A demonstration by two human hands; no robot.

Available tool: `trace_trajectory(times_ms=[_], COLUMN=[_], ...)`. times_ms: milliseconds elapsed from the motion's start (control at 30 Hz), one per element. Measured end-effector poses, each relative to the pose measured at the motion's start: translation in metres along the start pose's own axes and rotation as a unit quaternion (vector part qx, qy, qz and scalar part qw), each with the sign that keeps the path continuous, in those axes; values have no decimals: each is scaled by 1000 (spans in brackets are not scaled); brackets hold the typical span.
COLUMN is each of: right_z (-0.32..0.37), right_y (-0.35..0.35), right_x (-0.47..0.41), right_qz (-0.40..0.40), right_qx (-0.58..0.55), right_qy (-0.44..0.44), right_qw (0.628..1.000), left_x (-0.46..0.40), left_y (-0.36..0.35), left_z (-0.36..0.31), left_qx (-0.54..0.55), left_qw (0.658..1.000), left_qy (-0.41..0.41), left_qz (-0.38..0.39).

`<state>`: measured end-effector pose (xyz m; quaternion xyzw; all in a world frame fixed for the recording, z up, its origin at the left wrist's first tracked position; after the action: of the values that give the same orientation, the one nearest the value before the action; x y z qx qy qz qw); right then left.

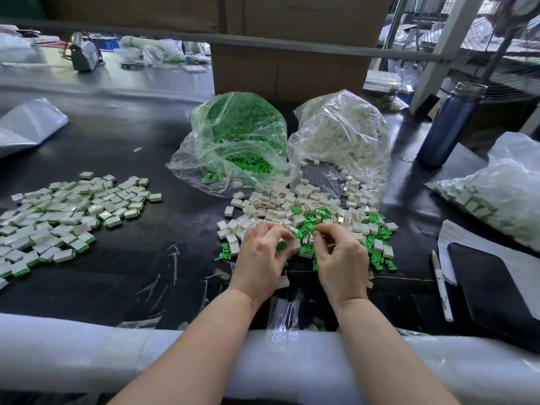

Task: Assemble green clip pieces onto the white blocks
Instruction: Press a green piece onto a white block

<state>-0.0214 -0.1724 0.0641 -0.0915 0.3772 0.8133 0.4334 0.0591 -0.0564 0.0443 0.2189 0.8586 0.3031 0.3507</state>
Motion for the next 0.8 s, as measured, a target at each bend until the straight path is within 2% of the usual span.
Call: trace_trajectory(times_ms=[167, 400, 500, 633, 800], right_z=[-4, 0, -1, -4, -11], right_y=[-5, -11, -10, -10, -16], right_x=[1, 1, 1, 0, 1], right_qz=[27, 46, 41, 38, 71], right_qx=[-13, -60, -62, -73, -139], right_qy=[-15, 9, 7, -7, -48], right_qw=[999, 997, 997, 997, 987], left_x=[4, 6, 9, 10, 9], left_y=[7, 19, 21, 15, 7], left_z=[10, 10, 15, 18, 19], left_qx=[98, 150, 175, 208, 222], left_qw=[993, 983, 976, 971, 969], left_qy=[54, 45, 68, 90, 104], left_qz=[-31, -93, -112, -81, -40])
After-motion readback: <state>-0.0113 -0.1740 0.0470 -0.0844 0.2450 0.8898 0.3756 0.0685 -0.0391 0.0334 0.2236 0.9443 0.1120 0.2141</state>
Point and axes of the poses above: each hand's wrist, its own x-axis away from the middle knuckle, its own y-axis out of the back of the hand, z = x × y, the point moved 10 cm from there along -x, towards the middle knuckle, and after that the axes turned 6 degrees about -y, right-handed, at the moved point
